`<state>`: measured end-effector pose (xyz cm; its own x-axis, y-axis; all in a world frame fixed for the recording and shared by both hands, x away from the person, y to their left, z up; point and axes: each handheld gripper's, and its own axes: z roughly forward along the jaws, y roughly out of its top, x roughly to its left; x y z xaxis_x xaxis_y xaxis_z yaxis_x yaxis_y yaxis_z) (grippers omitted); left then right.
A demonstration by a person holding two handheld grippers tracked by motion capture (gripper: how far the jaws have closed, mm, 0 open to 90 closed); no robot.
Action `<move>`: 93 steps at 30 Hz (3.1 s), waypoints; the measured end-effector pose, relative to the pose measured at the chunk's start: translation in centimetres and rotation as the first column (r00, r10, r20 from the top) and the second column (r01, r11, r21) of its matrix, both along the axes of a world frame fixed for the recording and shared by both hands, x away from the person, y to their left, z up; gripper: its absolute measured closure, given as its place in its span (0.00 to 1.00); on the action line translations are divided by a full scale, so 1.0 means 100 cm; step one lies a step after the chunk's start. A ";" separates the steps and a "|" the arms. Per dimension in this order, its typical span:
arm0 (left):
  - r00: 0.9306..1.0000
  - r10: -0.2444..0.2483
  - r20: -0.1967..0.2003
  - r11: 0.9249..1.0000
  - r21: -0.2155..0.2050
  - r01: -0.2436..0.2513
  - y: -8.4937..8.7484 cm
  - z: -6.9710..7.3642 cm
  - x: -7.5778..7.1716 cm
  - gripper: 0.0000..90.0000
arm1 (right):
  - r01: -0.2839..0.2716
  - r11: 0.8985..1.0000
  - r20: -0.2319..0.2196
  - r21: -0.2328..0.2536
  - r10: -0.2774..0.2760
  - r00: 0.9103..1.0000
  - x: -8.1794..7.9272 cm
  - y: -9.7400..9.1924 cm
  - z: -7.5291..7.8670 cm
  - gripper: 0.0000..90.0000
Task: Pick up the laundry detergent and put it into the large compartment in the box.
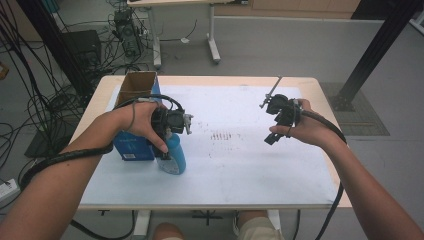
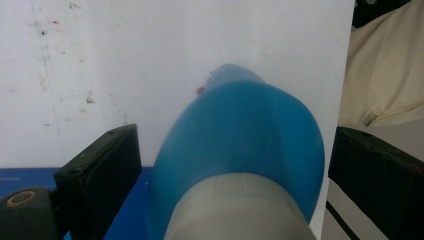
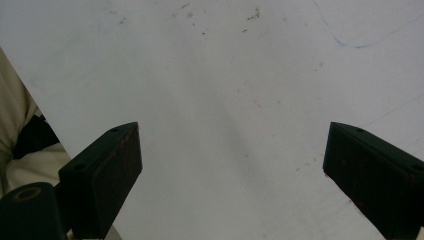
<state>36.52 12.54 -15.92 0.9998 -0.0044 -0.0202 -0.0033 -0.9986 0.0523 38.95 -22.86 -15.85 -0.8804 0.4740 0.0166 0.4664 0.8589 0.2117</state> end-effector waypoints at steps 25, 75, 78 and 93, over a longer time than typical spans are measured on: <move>1.000 0.004 0.002 1.000 -0.026 -0.004 0.004 0.005 -0.003 0.08 | -0.006 1.000 -0.001 0.001 0.006 1.000 0.001 0.003 0.000 0.10; 1.000 -0.002 0.008 0.999 -0.039 0.002 0.006 0.007 -0.006 0.09 | -0.006 1.000 0.002 0.004 0.006 1.000 0.000 0.003 0.000 0.10; 1.000 -0.002 0.010 0.999 -0.034 0.002 0.006 0.008 -0.006 0.09 | -0.008 1.000 0.000 0.004 0.008 1.000 0.001 0.004 0.000 0.10; 1.000 -0.006 0.013 1.000 -0.026 0.006 0.006 0.006 -0.007 0.09 | -0.009 1.000 -0.001 0.002 0.009 1.000 0.002 0.006 0.000 0.10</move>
<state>35.86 13.11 -15.30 0.9999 -0.0106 -0.0071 -0.0100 -0.9969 0.0785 39.10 -22.28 -15.89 -0.8846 0.4660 0.0182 0.4588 0.8627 0.2128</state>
